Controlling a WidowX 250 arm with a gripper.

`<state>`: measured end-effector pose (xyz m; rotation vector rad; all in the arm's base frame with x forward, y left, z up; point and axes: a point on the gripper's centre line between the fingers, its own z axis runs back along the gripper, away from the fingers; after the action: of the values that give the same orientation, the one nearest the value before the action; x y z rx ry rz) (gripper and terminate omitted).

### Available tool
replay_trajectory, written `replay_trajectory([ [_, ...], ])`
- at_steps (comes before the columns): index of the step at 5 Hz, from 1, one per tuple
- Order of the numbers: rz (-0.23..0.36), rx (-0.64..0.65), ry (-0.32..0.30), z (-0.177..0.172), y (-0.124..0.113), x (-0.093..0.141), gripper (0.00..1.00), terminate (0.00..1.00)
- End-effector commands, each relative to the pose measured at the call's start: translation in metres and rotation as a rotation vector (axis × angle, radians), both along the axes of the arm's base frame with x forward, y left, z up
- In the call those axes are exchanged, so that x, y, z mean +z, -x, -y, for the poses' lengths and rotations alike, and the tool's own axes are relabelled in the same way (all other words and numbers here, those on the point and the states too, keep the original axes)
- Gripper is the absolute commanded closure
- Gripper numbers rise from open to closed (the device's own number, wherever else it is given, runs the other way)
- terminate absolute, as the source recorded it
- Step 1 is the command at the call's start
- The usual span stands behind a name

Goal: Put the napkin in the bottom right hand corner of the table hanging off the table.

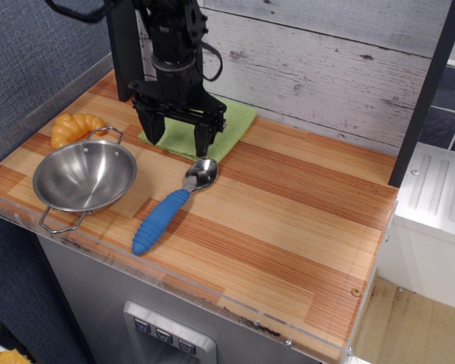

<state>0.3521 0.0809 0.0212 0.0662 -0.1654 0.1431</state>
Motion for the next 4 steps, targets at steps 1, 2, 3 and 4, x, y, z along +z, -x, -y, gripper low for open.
replay_trajectory([
  [1, 0.112, 0.003, 0.005, -0.008, -0.012, 0.003, 0.0, 0.0],
  [2, 0.117, -0.032, 0.002, -0.001, -0.012, -0.008, 0.0, 0.0],
  [3, 0.126, -0.122, 0.001, 0.027, -0.012, -0.016, 0.0, 0.0],
  [4, 0.152, -0.297, -0.026, 0.074, -0.009, -0.02, 0.0, 0.0],
])
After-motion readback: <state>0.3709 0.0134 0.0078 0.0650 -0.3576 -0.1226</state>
